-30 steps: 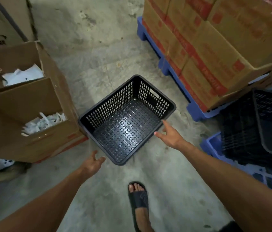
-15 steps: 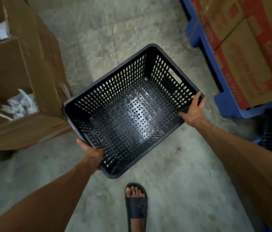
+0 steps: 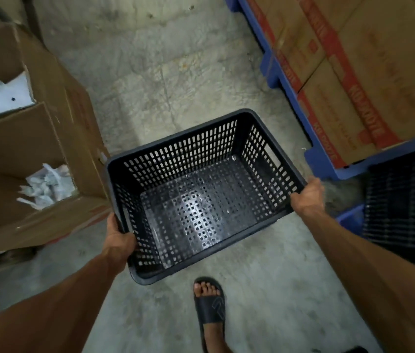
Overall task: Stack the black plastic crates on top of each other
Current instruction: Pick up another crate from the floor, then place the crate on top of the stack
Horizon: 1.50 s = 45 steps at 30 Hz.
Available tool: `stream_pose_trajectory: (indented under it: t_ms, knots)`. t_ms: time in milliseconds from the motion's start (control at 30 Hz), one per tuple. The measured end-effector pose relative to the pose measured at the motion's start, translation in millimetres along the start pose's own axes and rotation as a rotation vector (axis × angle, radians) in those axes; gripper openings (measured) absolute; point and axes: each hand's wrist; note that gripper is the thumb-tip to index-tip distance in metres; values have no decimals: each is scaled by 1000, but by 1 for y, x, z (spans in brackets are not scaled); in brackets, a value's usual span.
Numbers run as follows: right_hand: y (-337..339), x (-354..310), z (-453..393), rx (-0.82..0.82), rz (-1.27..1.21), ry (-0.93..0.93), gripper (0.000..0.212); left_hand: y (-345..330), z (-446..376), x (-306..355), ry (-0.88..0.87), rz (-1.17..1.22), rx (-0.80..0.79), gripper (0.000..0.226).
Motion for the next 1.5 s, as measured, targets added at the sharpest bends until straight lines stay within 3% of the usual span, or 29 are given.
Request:
stream_pose_trajectory:
  t_ms: [133, 367, 567, 767, 1067, 1200, 1333, 1500]
  knots:
    - [78, 15, 61, 40, -17, -29, 53, 28, 53, 51, -87, -61, -49, 76]
    - [243, 12, 194, 30, -109, -56, 19, 96, 170, 146, -320, -232, 29, 65]
    - [357, 29, 326, 91, -189, -12, 15, 155, 287, 215, -495, -263, 18, 62]
    - [438, 83, 449, 159, -349, -55, 16, 187, 379, 256, -681, -400, -128, 61]
    - [511, 228, 583, 346, -528, -96, 9, 116, 496, 250, -918, -423, -314, 47]
    - [529, 309, 638, 431, -566, -164, 21, 63, 564, 226, -987, -491, -462, 40]
    - [541, 398, 686, 499, -657, -225, 16, 10, 641, 177, -969, -501, -550, 47]
    - [535, 517, 733, 576, -741, -322, 25, -44, 724, 95, -969, -650, -550, 59]
Point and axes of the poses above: each hand's wrist, its own z-axis away from the middle knuckle, its own y-axis out of the back of the hand, x = y × z, and after that the axes turned 2 degrees about -z, right-handed
